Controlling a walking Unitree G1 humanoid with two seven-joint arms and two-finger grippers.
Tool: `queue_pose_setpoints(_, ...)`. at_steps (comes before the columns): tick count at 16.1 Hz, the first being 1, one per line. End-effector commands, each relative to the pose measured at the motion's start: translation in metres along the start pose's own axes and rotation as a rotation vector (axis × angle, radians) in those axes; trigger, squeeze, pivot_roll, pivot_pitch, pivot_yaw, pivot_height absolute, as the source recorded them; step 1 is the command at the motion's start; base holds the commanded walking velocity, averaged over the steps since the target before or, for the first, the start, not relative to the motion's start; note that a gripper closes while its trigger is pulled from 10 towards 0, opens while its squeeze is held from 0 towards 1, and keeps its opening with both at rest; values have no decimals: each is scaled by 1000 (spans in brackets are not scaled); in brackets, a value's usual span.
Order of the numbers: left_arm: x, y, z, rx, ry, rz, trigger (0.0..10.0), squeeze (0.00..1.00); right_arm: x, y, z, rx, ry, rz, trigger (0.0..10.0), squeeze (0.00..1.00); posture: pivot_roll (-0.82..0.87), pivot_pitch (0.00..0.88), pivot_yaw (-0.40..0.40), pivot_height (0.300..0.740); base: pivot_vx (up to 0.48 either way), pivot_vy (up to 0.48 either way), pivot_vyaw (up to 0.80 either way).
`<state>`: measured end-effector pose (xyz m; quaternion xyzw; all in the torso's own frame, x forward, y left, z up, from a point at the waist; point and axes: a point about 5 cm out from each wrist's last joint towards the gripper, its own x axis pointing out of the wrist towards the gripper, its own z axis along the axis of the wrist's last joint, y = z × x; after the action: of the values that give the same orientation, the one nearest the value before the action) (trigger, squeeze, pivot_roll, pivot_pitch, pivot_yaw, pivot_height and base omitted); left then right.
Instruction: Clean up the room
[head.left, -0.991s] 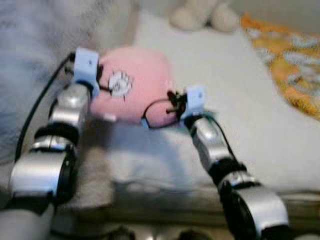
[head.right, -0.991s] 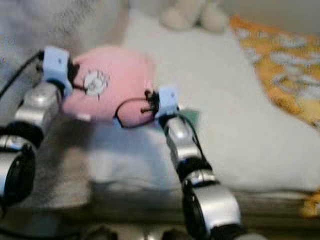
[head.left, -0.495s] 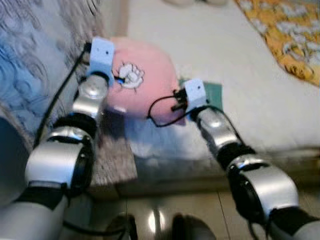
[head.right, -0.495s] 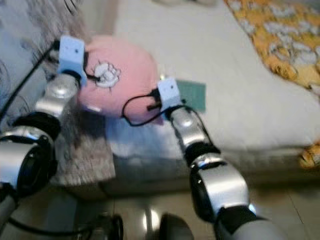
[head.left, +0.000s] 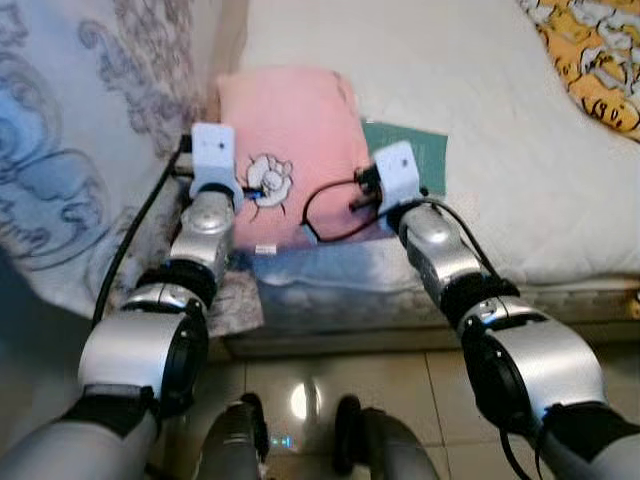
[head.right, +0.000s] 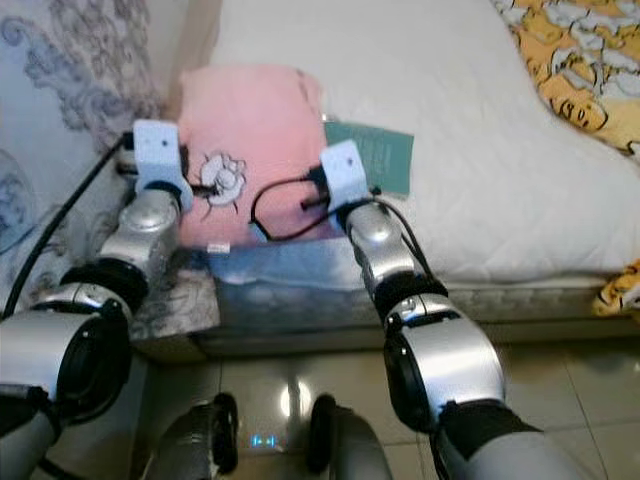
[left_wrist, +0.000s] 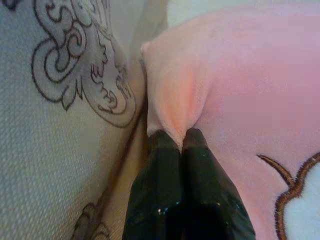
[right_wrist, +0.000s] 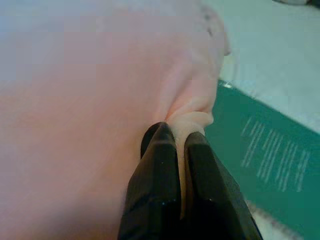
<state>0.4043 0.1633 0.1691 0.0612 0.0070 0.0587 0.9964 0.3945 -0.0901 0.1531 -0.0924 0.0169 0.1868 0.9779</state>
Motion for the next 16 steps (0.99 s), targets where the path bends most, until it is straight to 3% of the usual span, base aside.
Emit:
queue_pose_setpoints(1,3,-1,13,-14,-51,18,10000,0,0,-12,9,-1,-38,-36,0,0,-13,307,-107,740,337,-337,0)
queue_pose_setpoints(4,8,8,39,48,-146,26,10000,0,6,-9,30,11,-117,-35,0,0,-8,304,-103,740,357,-315,0)
queue_pose_setpoints(7,11,19,49,109,-180,43,10000,0,8,-7,34,56,-113,-48,0,0,-7,310,-102,740,411,-184,0)
queue_pose_setpoints(11,13,33,56,295,-196,13,10000,0,13,20,29,184,-81,-19,0,0,-15,335,-108,740,0,0,0)
queue_pose_setpoints(14,14,39,56,400,-181,-7,10000,0,14,43,19,224,-29,3,0,0,-11,346,-121,740,0,0,0)
queue_pose_setpoints(15,14,42,57,469,-190,-17,10000,0,14,52,18,246,-23,20,1569,0,-9,346,-125,740,0,0,0)
queue_pose_setpoints(16,14,47,62,533,-205,-13,10000,0,15,61,20,259,-31,38,0,0,-3,344,-130,740,0,0,0)
